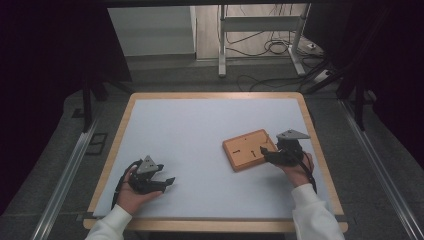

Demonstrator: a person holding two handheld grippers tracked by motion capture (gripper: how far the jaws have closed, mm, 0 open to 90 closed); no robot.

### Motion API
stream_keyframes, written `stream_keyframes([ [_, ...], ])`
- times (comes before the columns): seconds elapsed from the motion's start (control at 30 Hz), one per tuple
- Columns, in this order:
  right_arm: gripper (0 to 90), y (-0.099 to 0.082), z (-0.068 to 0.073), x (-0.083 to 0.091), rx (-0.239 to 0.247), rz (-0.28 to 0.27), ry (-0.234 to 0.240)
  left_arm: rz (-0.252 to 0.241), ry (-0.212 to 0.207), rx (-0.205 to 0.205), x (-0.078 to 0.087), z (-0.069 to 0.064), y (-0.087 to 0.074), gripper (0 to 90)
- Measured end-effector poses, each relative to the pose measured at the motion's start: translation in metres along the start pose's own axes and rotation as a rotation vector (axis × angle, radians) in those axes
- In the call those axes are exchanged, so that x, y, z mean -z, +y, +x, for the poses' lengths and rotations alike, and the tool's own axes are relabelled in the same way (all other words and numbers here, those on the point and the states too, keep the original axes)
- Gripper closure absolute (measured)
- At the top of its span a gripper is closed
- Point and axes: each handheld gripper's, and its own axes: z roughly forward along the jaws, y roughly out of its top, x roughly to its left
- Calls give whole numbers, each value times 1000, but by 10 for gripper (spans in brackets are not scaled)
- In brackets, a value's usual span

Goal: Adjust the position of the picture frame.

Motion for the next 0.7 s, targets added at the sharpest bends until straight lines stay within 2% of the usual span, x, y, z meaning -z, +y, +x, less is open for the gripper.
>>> stream_keyframes([
  [0.03, 239, 1, -2, -3, 13, -4, -5, 3, 0, -7, 0, 0, 0, 316],
  [0.27, 257, 3, -9, -18, 5, 18, -11, 7, -3, -7, -2, 0, 0, 316],
  [0.37, 300, 4, -11, -25, 7, 20, -26, 3, -2, -5, -2, 0, 0, 316],
  [0.6, 394, 4, -20, -40, -22, 41, -7, 10, -4, -9, -3, 1, 0, 316],
  [0.63, 440, 4, -22, -45, -26, 42, -3, 10, -4, -8, -4, 1, 0, 316],
  [0.67, 440, 4, -22, -45, -26, 42, -3, 10, -4, -8, -4, 1, 0, 316],
  [0.7, 509, 3, -22, -49, -33, 45, 6, 10, -3, -8, -4, 1, 0, 316],
])
